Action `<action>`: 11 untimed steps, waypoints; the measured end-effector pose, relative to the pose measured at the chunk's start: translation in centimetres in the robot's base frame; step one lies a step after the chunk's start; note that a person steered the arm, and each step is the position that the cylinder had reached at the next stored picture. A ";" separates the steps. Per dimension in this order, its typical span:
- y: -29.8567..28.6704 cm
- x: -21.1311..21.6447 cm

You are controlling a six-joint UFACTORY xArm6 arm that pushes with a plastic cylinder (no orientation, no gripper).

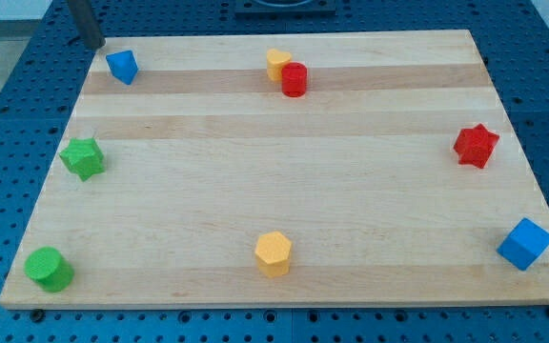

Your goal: Nudge the blue triangle a bit up

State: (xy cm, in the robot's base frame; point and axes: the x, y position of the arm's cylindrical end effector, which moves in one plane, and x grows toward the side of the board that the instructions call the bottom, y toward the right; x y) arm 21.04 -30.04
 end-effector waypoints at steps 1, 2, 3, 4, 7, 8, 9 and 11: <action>2.7 4.7; 5.9 10.0; 9.0 14.1; 12.3 18.3; 10.9 14.8; 9.3 10.2; 8.6 9.7; 11.2 9.7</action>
